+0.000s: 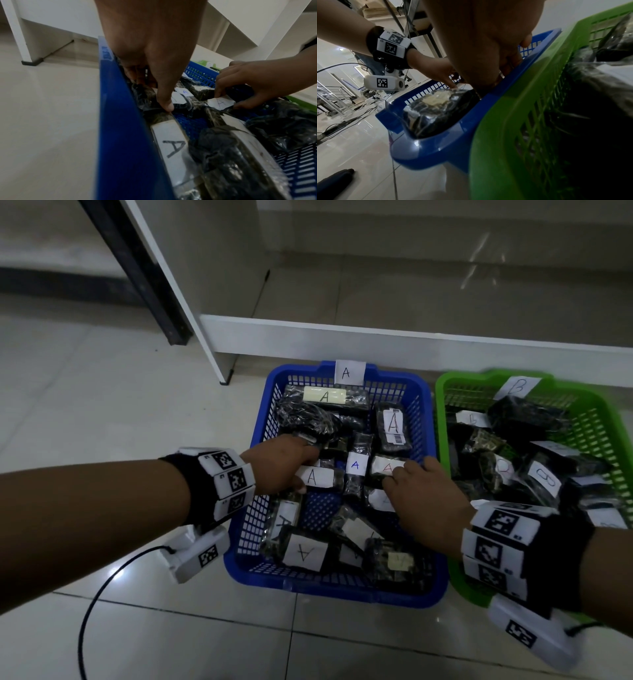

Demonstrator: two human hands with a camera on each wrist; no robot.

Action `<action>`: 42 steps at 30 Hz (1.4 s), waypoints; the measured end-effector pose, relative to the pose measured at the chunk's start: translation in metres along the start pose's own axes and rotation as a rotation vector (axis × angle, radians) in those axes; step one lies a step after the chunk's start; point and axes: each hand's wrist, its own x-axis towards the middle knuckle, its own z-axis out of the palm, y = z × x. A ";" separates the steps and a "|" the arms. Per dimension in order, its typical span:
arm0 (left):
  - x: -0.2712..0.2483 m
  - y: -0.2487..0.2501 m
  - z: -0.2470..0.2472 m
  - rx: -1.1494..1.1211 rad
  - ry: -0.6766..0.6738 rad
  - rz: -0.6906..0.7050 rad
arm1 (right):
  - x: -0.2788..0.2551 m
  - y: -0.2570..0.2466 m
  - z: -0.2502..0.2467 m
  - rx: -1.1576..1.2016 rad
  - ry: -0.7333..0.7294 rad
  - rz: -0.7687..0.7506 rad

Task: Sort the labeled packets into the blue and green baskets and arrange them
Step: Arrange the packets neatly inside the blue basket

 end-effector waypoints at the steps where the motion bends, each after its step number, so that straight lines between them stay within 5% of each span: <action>1: 0.001 0.001 0.000 -0.011 0.003 -0.001 | 0.001 0.001 0.003 0.021 0.001 -0.003; 7: -0.001 0.000 0.004 -0.040 0.044 -0.009 | -0.002 -0.001 -0.017 -0.009 -0.078 0.019; 17: 0.005 0.002 -0.010 0.054 -0.165 -0.008 | 0.003 0.002 -0.026 -0.043 -0.132 -0.018; 27: -0.011 -0.004 -0.005 0.048 -0.097 0.003 | -0.001 0.005 -0.025 0.021 -0.097 -0.093; 34: -0.021 -0.020 -0.041 -0.010 -0.010 0.032 | 0.023 -0.011 -0.050 0.520 0.041 -0.213; 42: -0.020 -0.027 -0.046 -0.082 0.026 0.034 | 0.055 -0.074 -0.040 0.698 -0.094 -0.273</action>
